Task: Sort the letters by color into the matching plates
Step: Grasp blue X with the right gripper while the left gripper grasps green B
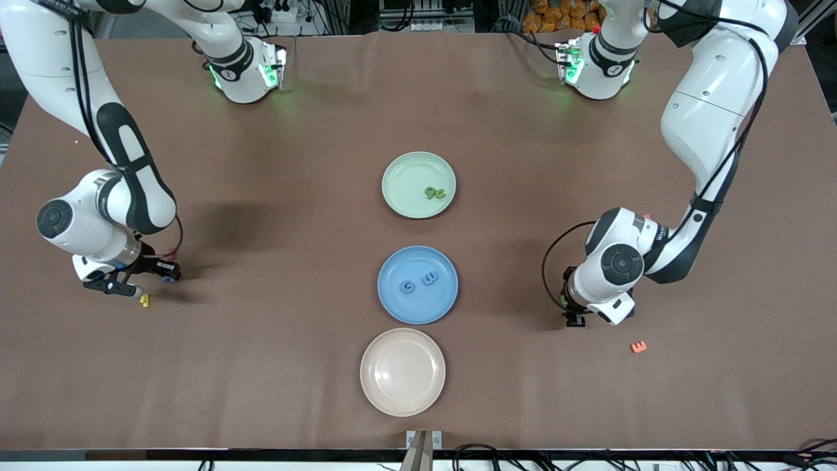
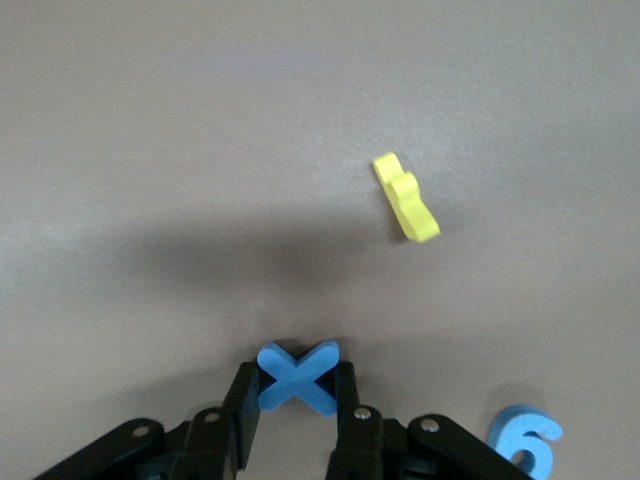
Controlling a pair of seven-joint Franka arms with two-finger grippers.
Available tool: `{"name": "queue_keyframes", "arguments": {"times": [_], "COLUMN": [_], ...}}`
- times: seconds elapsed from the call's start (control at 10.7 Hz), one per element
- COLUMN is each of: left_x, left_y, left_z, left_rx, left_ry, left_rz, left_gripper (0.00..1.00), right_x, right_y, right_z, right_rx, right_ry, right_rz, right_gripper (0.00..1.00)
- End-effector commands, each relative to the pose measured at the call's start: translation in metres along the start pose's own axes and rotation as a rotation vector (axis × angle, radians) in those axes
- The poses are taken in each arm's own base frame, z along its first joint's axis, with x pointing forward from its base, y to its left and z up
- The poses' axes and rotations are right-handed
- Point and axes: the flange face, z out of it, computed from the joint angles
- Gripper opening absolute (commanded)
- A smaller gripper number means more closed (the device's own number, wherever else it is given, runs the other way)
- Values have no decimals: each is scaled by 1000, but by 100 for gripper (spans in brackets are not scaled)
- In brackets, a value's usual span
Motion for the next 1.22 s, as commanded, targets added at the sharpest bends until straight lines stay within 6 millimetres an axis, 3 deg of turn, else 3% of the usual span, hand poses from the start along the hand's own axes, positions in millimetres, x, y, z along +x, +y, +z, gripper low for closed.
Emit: {"name": "queue_keyframes", "arguments": {"times": [0.0,0.19,0.37,0.75,1.12], "left_x": [0,0,1,-5,-34], "left_y": [-2,-1,1,4,-6], "left_z": [8,7,0,-14,-28], "left_rx": [2,0,-9,-32,-19], "left_ry": [16,14,11,11,25], "left_rz": [12,8,-9,-15,-11], "left_gripper": [0,0,0,0,0], "right_x": [13,23,30,31,3], "right_y": [-28,-57,-103,-215,-344], "right_z": [-25,-39,-52,-79,-90], "right_rx": [23,36,50,99,159], "right_ry": [42,49,76,116,134], "right_rz": [-19,-41,-87,-132,-134], "right_gripper": [22,22,22,22,22]}}
